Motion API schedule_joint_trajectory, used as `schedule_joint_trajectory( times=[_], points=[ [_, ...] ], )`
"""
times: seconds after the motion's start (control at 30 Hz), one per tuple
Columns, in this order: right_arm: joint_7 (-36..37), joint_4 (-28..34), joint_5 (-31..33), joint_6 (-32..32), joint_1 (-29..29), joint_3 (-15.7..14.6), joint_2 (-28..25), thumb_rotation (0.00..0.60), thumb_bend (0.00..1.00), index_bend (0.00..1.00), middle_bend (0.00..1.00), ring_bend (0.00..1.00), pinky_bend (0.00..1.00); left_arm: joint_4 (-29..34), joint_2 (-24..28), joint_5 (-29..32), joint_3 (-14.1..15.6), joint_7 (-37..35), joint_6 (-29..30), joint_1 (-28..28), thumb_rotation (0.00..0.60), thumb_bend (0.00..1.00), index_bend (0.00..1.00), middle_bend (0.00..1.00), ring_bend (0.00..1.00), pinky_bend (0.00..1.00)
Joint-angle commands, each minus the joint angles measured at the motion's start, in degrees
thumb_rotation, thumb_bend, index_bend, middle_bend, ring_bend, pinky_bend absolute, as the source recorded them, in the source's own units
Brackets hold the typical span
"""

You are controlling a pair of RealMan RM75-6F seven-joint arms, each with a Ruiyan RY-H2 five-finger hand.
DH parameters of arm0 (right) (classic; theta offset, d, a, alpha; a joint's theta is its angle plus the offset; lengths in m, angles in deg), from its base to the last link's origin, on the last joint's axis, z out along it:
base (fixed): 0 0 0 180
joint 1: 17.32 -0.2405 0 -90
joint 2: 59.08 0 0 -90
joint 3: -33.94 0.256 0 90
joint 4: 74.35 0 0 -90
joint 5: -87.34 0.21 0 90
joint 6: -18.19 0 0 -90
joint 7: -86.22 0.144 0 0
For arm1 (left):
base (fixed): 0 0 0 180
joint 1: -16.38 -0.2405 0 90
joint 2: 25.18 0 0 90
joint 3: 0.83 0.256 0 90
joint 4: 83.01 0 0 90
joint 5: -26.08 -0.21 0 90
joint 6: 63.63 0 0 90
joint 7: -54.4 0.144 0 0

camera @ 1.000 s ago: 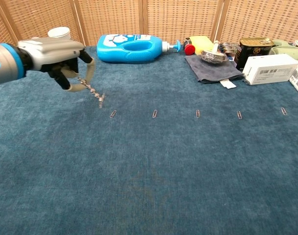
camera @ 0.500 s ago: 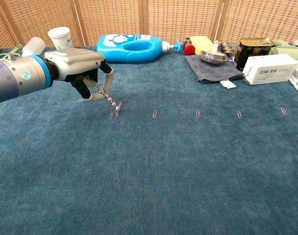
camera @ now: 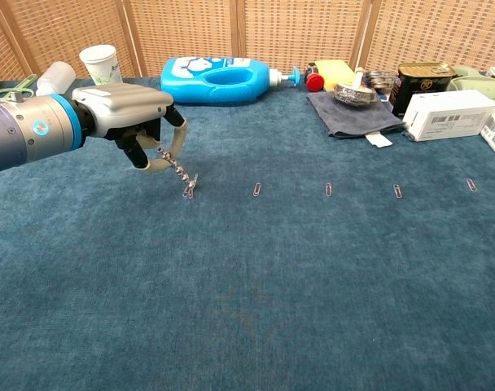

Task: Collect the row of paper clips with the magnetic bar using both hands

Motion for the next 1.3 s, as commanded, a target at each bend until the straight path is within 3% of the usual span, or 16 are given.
schedule_joint_trajectory(
  times=[0.03, 0.57, 1.3],
  points=[
    [0.1, -0.1, 0.0, 0.0, 0.0, 0.0, 0.0, 0.600, 0.39, 0.01, 0.05, 0.00, 0.09, 0.0, 0.0, 0.2, 0.1, 0.1, 0.0, 0.0, 0.600, 0.51, 0.63, 1.00, 1.00, 1.00],
    [0.4, -0.5, 0.2, 0.5, 0.0, 0.2, 0.4, 0.600, 0.39, 0.01, 0.05, 0.00, 0.09, 0.5, -0.6, -0.3, -2.5, -0.9, 0.7, 2.6, 0.600, 0.51, 0.63, 1.00, 1.00, 1.00],
    [2.8, -2.1, 0.8, -0.9, 2.0, -0.1, 0.5, 0.600, 0.39, 0.01, 0.05, 0.00, 0.09, -5.7, -9.2, 2.3, -3.7, 1.0, -1.2, 8.0, 0.600, 0.51, 0.63, 1.00, 1.00, 1.00]
  ],
)
